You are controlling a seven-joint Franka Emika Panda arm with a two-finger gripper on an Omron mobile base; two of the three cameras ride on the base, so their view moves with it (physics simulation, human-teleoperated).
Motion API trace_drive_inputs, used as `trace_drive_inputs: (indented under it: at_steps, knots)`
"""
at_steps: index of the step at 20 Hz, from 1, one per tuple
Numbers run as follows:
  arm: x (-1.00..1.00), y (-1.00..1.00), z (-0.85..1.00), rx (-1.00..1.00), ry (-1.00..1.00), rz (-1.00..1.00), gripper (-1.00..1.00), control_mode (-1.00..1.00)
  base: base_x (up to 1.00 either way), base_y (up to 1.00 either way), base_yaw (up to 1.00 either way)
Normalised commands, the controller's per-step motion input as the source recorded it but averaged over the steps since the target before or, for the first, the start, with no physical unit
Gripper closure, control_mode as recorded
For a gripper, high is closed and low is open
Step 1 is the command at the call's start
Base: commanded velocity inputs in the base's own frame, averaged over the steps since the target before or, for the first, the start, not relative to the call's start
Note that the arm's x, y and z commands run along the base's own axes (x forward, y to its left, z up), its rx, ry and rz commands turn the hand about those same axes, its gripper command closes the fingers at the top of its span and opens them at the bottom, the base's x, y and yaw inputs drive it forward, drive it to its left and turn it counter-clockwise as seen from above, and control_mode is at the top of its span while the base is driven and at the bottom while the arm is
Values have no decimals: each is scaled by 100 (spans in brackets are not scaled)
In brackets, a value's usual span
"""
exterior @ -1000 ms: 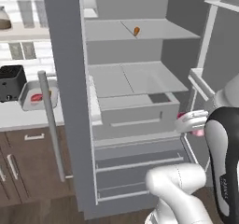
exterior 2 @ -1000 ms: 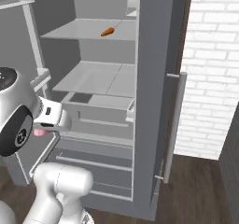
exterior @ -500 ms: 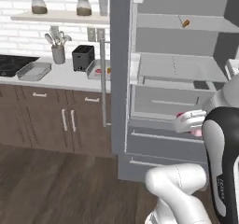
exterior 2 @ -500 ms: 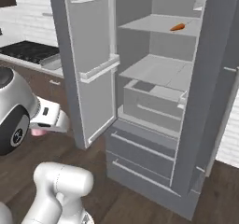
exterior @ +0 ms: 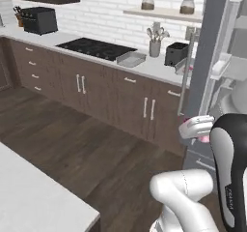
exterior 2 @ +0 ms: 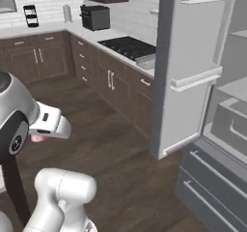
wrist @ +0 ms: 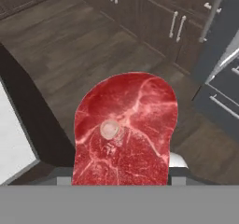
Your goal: Place one carrot and one steak in each tupperware on the nearby counter, to pack two identical lunches.
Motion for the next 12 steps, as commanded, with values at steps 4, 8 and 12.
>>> trace_drive_inputs:
  at_steps: [4, 8, 12]
  knots:
    - [0, 0, 0, 0, 0, 0, 100, 100, 100, -3, 53]
    - [0, 0, 0, 0, 0, 0, 100, 100, 100, -25, 33]
    - [0, 0, 0, 0, 0, 0, 100, 100, 100, -37, 12]
